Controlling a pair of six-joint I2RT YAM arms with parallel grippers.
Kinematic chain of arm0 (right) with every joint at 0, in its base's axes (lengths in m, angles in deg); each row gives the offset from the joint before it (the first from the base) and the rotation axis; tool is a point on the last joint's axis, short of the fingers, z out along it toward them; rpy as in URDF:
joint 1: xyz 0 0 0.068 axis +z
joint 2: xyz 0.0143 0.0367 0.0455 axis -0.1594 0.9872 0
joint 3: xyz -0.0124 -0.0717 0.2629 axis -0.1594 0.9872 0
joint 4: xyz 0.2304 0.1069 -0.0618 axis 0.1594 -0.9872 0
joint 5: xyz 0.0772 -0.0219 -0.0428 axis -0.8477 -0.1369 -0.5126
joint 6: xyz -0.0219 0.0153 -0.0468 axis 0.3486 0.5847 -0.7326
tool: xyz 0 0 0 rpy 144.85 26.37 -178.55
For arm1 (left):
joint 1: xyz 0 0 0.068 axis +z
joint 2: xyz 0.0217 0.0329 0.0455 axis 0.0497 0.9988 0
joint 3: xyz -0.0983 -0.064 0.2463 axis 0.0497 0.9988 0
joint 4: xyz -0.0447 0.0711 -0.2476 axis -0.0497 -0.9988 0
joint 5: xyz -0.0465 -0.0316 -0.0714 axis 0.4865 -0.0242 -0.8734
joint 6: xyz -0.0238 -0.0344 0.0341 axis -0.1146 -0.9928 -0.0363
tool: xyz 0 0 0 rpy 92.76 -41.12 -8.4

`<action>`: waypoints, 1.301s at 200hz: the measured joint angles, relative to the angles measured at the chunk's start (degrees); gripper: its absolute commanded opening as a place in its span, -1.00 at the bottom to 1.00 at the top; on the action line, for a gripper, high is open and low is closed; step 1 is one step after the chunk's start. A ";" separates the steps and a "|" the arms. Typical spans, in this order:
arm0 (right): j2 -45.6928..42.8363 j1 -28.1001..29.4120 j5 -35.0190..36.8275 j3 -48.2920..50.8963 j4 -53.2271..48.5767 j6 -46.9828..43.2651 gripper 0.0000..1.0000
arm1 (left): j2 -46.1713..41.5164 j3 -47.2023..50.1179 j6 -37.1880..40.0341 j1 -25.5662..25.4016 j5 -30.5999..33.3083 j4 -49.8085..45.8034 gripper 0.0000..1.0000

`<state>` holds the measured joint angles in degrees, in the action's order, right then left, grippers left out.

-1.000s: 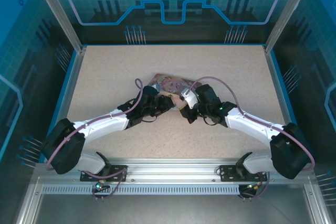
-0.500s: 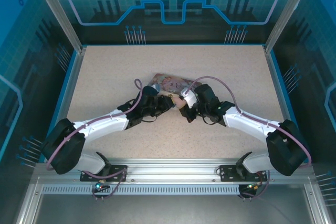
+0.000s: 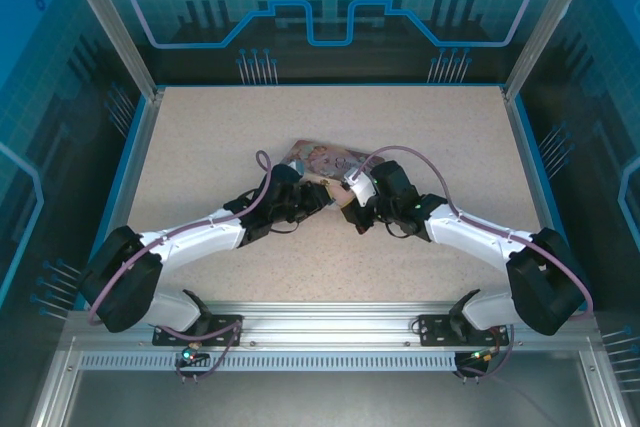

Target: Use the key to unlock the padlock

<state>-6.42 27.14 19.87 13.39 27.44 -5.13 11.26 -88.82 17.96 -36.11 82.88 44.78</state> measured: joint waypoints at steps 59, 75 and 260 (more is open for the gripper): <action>-0.11 0.00 -0.24 0.37 0.61 0.42 -1.00 | -0.09 0.02 0.00 0.00 0.02 -0.02 -0.87; -0.11 0.00 -0.42 0.46 0.85 0.52 -1.00 | -0.09 0.02 0.02 0.00 0.02 -0.04 -0.87; -0.39 0.00 -1.05 1.53 4.92 2.38 -1.00 | -0.50 0.04 -0.04 0.00 0.28 -0.02 -0.89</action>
<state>-6.81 27.14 18.82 14.92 32.36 -2.75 10.75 -88.77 17.92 -36.11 83.16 44.76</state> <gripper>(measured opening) 0.045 0.193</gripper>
